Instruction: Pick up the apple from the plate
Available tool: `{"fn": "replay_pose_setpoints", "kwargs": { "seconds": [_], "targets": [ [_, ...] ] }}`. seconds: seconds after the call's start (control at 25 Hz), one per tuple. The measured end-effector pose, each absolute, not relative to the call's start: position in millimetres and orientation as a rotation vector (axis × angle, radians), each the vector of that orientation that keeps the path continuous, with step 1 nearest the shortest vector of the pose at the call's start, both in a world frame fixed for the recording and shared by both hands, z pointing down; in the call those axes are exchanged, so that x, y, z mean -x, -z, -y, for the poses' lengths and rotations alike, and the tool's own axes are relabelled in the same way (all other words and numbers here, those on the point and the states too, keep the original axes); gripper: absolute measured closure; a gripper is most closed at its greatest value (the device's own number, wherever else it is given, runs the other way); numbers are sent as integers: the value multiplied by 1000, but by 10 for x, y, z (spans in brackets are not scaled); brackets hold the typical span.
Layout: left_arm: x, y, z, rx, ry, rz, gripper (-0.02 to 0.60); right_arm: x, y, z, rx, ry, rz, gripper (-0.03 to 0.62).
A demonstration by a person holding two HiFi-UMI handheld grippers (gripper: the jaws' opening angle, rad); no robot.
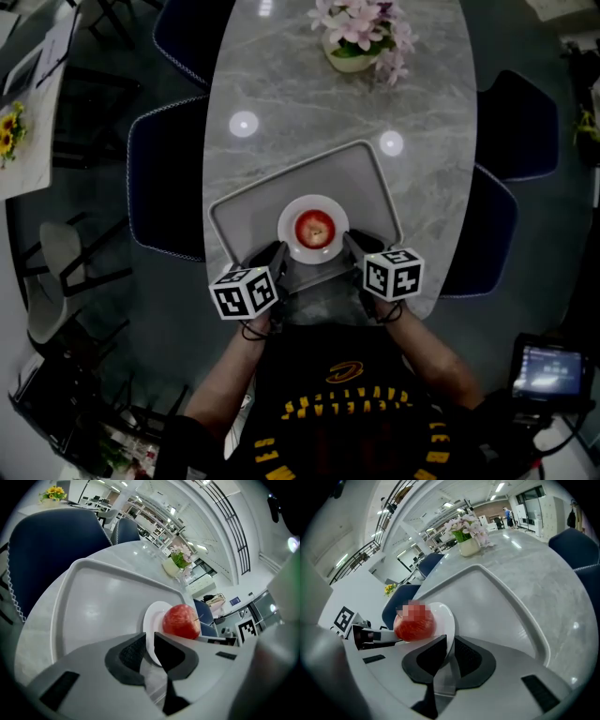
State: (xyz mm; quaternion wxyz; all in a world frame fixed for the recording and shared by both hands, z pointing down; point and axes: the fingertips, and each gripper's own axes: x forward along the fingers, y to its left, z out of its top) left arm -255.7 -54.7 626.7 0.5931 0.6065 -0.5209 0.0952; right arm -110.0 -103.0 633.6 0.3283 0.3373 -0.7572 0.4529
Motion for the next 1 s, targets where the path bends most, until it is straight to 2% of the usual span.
{"fn": "replay_pose_setpoints", "kwargs": {
  "seconds": [1.0],
  "targets": [
    [2457,-6395,534,-1269,-101,1144,526,1128,-6382,1022,-884,-1278,1965,539]
  ]
}}
